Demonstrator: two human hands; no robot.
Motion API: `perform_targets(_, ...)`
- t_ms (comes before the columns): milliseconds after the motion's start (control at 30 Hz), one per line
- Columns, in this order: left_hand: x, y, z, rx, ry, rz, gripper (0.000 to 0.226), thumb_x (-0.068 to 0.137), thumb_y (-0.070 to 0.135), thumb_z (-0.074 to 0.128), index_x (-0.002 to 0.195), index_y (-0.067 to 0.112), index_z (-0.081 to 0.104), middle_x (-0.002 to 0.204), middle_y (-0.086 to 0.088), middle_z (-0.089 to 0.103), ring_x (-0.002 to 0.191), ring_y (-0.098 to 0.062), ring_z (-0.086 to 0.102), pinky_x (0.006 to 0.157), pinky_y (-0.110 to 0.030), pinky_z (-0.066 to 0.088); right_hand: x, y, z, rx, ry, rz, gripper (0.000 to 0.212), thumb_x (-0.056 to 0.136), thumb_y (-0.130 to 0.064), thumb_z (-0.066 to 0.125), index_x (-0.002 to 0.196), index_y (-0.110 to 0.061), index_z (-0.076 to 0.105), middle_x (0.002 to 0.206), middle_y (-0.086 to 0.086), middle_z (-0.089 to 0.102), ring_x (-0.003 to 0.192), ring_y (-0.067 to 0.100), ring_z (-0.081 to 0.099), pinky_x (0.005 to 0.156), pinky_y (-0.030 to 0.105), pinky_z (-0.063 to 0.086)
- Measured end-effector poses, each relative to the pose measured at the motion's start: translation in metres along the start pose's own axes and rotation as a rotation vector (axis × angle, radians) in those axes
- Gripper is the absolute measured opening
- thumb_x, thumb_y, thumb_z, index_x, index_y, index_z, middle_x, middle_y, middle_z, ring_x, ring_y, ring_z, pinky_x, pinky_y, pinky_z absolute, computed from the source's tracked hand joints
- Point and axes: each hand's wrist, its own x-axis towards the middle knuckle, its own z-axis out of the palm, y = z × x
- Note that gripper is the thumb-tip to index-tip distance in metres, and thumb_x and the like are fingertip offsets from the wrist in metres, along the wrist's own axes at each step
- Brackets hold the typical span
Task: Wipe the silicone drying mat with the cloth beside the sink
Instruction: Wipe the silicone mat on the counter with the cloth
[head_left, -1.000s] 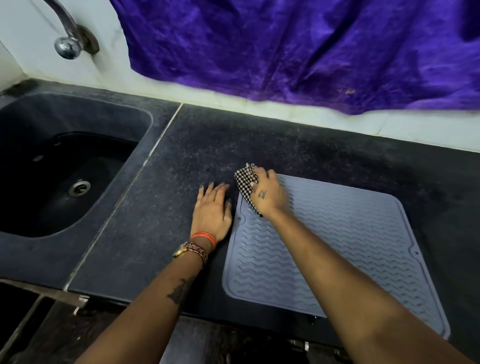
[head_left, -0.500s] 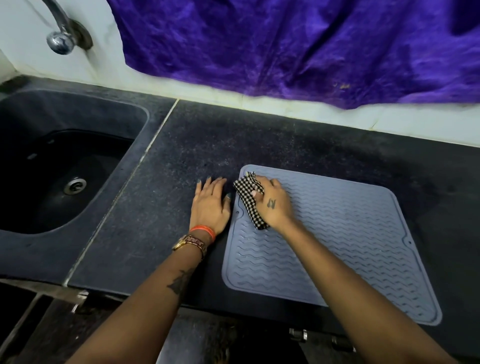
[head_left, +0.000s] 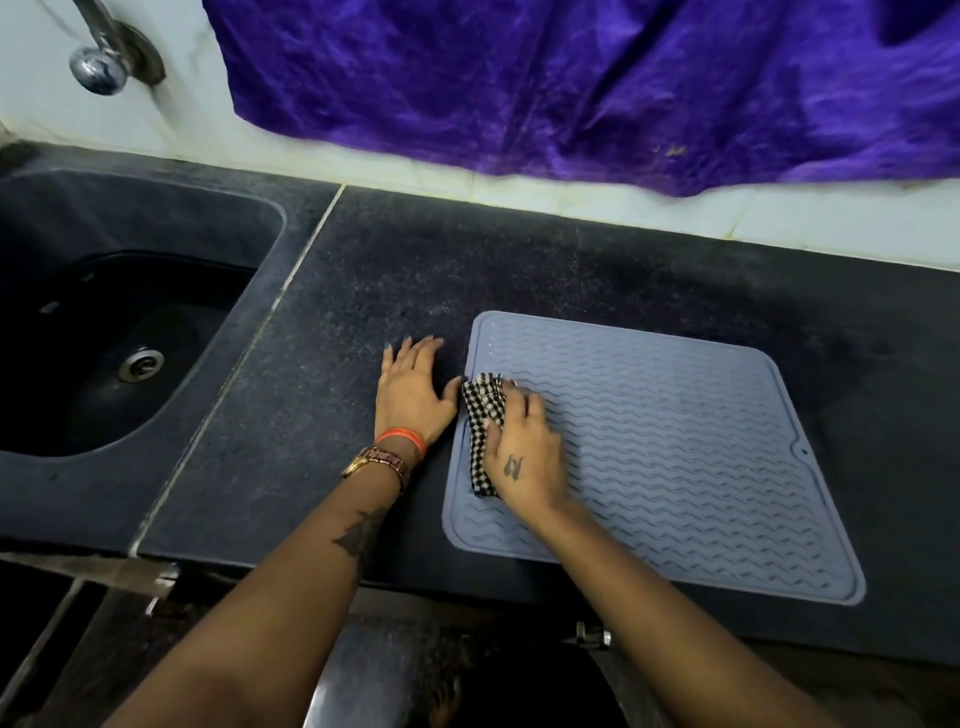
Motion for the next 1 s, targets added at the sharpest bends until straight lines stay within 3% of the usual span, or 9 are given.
perform_targets(200,-0.001,0.0,-0.002,0.003,0.0,0.007,0.054,0.086,0.03,0.057,0.134,0.012,0.042,0.142,-0.011,0.044,0.139,-0.028,0.027,0.119,-0.037,0.002,0.013,0.001,-0.013,0.121,-0.02,0.044,0.048,0.087,-0.02,0.054,0.132,-0.011,0.039,0.125,0.016,0.051,0.108,0.033,0.055,0.088,0.038,0.046)
perform_targets(367,-0.001,0.0,-0.002,-0.024,-0.012,0.0,0.053,0.086,0.031,0.057,0.134,0.012,0.042,0.142,-0.012,0.044,0.139,-0.029,0.025,0.119,-0.038,0.002,-0.013,-0.005,-0.004,0.041,-0.031,0.013,0.05,0.094,-0.032,0.045,0.136,-0.008,0.031,0.129,0.017,0.046,0.107,0.034,0.056,0.084,0.04,0.048)
perform_targets(500,-0.001,-0.001,-0.003,-0.016,-0.022,0.001,0.053,0.087,0.032,0.057,0.134,0.012,0.043,0.142,-0.012,0.044,0.139,-0.029,0.025,0.119,-0.038,0.003,-0.002,-0.008,-0.014,0.074,-0.066,0.06,0.048,0.089,-0.029,0.054,0.129,-0.008,0.037,0.119,0.019,0.055,0.106,0.035,0.057,0.086,0.038,0.046)
perform_targets(667,-0.002,0.001,-0.005,-0.063,-0.017,-0.024,0.052,0.086,0.03,0.06,0.133,0.012,0.044,0.143,-0.015,0.042,0.14,-0.031,0.022,0.119,-0.039,0.005,-0.029,-0.018,-0.005,0.068,-0.048,0.038,0.046,0.091,-0.03,0.05,0.128,-0.009,0.033,0.119,0.017,0.053,0.101,0.037,0.059,0.08,0.039,0.048)
perform_targets(1000,-0.003,0.002,-0.006,-0.051,-0.011,-0.024,0.052,0.086,0.031,0.061,0.131,0.011,0.046,0.141,-0.017,0.044,0.139,-0.032,0.025,0.119,-0.039,0.006,-0.035,-0.011,-0.011,0.089,-0.099,-0.013,0.046,0.089,-0.029,0.053,0.126,-0.009,0.037,0.117,0.018,0.056,0.103,0.036,0.057,0.082,0.038,0.046)
